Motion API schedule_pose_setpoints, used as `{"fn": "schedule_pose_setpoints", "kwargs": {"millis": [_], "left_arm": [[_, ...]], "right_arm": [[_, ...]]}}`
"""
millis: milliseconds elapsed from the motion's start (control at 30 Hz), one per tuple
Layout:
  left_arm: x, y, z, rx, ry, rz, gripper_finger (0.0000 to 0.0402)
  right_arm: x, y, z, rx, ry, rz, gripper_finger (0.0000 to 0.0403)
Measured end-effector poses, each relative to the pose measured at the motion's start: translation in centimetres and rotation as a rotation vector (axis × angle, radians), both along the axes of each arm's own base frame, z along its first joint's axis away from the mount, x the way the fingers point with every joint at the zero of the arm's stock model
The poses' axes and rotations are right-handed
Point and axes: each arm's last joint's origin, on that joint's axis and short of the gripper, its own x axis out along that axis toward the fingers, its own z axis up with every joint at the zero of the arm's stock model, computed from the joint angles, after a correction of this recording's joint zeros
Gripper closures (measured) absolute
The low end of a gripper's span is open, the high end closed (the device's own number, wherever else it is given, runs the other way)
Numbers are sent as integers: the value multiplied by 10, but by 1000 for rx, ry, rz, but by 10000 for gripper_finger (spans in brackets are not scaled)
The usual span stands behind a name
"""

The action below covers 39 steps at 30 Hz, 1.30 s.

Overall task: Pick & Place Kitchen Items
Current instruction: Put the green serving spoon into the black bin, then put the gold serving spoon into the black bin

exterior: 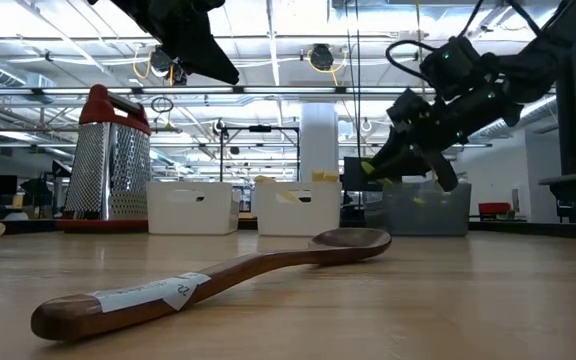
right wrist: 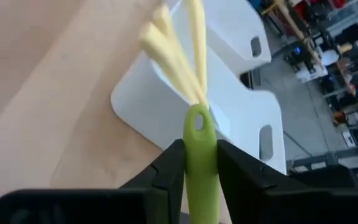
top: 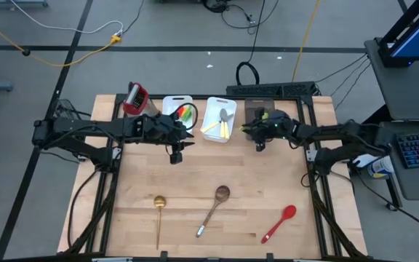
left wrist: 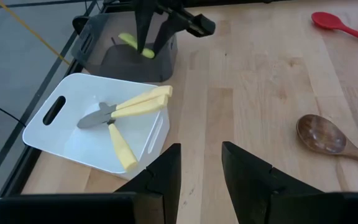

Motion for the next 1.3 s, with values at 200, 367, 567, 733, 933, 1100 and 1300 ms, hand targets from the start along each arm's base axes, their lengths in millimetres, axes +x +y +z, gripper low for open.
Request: {"fn": "schedule_pose_setpoints", "kwargs": {"millis": [200,367,567,733,933,1100,1300], "left_arm": [[0,0,0,-4,0,2,282],[0,0,0,-6,-1,5,282],[0,0,0,-6,0,4,282],[0,0,0,-44,-7,31,282],[-1,0,-1,-194,-27,139,282],[-9,-6,-11,-382,79,292,282],[-23,-29,-24,-501,213,530,282]], "right_arm": [[1,-4,2,57,-64,-55,307],[1,-4,6,56,-91,-54,287],[1,-3,6,84,-105,-65,249],[8,5,14,90,-186,-32,222],[17,27,26,73,-281,67,214],[20,46,35,138,-346,131,221],[24,62,34,153,-340,195,219]]}}
